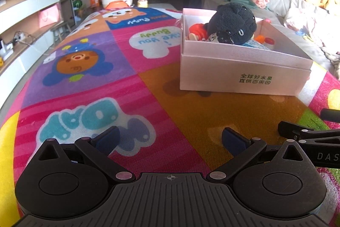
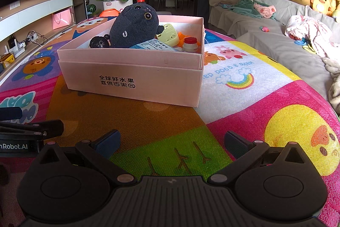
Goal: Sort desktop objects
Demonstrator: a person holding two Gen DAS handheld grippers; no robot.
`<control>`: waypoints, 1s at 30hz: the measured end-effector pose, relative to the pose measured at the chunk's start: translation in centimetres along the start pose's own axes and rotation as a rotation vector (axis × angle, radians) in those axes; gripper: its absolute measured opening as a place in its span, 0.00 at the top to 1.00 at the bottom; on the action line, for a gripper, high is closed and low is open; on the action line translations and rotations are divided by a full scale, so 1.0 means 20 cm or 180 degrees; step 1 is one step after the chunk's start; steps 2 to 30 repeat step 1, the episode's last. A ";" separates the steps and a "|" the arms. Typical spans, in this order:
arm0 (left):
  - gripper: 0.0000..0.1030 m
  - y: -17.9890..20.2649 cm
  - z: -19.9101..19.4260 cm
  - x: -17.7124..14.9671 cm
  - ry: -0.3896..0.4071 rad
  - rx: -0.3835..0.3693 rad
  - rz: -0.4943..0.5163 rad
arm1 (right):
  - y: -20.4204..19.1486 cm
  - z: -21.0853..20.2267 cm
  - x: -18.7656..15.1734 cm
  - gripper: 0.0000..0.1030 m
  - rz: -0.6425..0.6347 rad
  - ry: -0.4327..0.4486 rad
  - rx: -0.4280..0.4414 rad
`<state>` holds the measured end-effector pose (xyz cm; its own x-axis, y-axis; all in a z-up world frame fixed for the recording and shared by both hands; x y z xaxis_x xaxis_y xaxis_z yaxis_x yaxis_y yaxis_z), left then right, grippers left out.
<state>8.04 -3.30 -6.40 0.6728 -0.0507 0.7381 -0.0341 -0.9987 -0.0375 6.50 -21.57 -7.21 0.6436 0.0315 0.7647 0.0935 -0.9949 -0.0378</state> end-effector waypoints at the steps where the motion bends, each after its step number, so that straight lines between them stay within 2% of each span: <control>1: 0.00 0.00 0.00 0.00 -0.0004 0.0007 0.0011 | 0.00 0.00 0.00 0.00 0.0000 0.0000 0.0000; 30: 0.00 0.00 0.00 0.00 -0.0004 0.0007 0.0011 | 0.00 0.00 0.00 0.00 0.0000 0.0000 0.0000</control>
Point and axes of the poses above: each gripper's, at about its wrist camera, not at the fingertips, and z roughly the way its jaws point, y to its right, x to its top, the point moved 9 cm from there along z, roughly the way its jaws point, and after that the axes turned 3 degrees about x, right-handed, at the moved point
